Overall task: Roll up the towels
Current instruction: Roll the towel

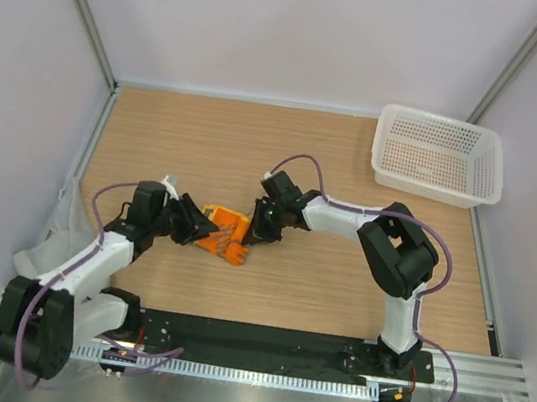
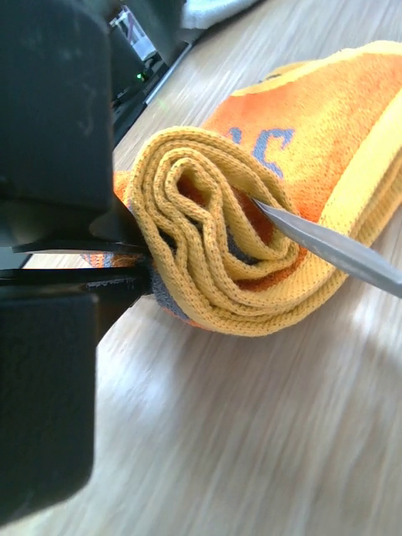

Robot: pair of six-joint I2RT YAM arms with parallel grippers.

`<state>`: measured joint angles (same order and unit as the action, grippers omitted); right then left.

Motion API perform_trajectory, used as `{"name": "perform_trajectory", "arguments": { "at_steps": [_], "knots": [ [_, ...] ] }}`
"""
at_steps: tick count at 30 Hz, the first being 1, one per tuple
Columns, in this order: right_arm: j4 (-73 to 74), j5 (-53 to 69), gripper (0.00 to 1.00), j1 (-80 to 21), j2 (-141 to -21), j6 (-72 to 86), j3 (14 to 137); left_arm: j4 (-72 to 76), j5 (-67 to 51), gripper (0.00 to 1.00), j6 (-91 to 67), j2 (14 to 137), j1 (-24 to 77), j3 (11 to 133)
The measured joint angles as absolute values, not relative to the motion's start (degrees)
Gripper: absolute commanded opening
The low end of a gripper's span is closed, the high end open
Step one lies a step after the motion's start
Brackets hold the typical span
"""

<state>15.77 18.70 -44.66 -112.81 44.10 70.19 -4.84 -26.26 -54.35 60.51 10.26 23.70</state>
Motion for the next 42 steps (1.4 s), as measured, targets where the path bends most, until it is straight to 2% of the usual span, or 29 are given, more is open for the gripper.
{"name": "perform_trajectory", "arguments": {
  "at_steps": [5, 9, 19, 28, 42],
  "knots": [
    [20.6, 17.6, 0.01, -44.7, -112.5, 45.2, 71.5, -14.2, -14.1, 0.41, -51.1, 54.2, 22.8, 29.5],
    [23.3, 17.1, 0.01, -44.6, -112.5, 45.5, 72.4, -18.9, -3.3, 0.42, -50.0, 54.2, 34.0, 32.5],
    [26.7, 17.1, 0.01, -44.6, -112.2, 45.5, 73.1, -25.6, 21.5, 0.51, -48.8, 71.4, 59.3, 46.6],
    [29.9, 17.0, 0.01, -44.6, -110.7, 45.0, 72.9, -27.3, 28.1, 0.52, -49.1, 84.8, 62.0, 51.2],
    [33.0, 17.3, 0.01, -44.6, -110.1, 43.7, 72.6, -28.0, 31.0, 0.48, -49.1, 88.2, 66.5, 51.3]
  ]
}}
